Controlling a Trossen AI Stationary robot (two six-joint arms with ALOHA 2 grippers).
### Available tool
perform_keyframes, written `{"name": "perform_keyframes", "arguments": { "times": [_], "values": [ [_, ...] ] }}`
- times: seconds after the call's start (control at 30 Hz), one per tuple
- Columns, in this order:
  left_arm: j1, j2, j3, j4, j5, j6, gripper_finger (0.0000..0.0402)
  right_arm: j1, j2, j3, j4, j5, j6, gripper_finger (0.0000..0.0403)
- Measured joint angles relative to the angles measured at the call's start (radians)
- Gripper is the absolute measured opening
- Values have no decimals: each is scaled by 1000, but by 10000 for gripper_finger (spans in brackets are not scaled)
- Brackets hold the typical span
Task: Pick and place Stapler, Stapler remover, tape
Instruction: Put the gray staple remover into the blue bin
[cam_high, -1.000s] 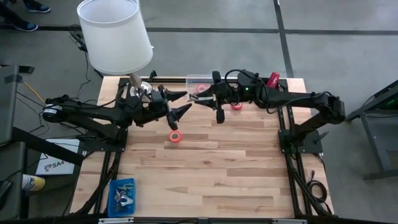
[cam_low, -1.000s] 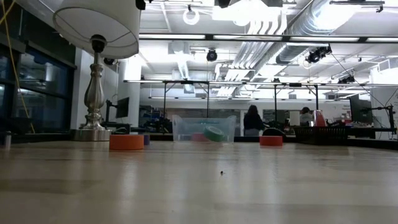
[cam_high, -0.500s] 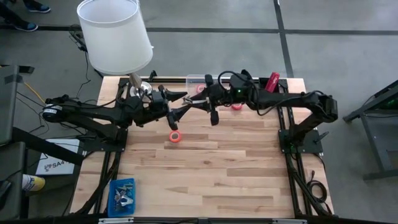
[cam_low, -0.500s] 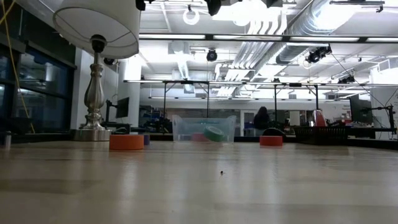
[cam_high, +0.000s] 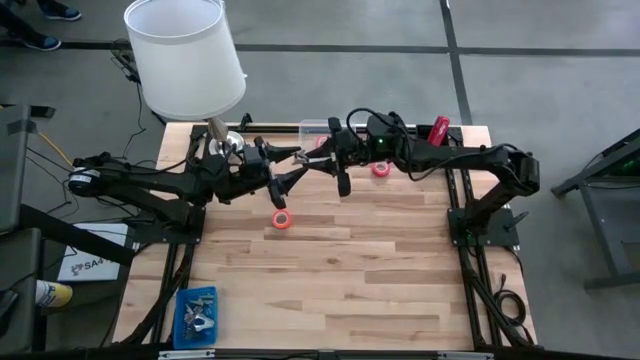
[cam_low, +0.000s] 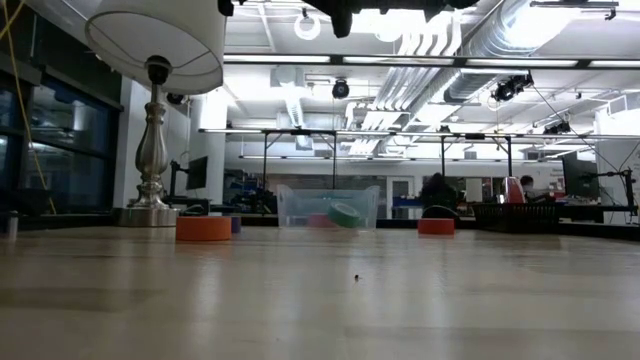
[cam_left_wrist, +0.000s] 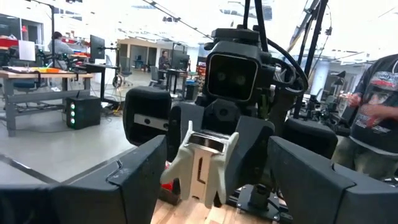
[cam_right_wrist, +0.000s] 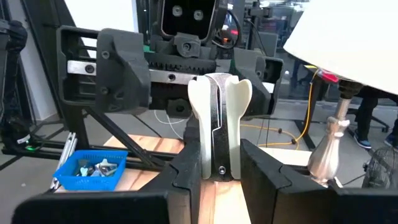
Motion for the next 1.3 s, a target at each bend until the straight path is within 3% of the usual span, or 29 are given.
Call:
{"name": "perform_keyframes", "arguments": {
  "times": [0.27,0.7,0.97,1.3],
  "values": [
    [0,0,0,-2,-3,0,260,0,0,0,10,-2,0,74],
    [0,-2,0,-2,6,11,103,1,0,0,13,-42,9,74],
    [0,-2,0,-2,2,24,97,1,0,0,10,-37,17,74],
    [0,-2,0,-46,-57,19,97,-1,-7,0,-54,18,66,209]
  ]
}}
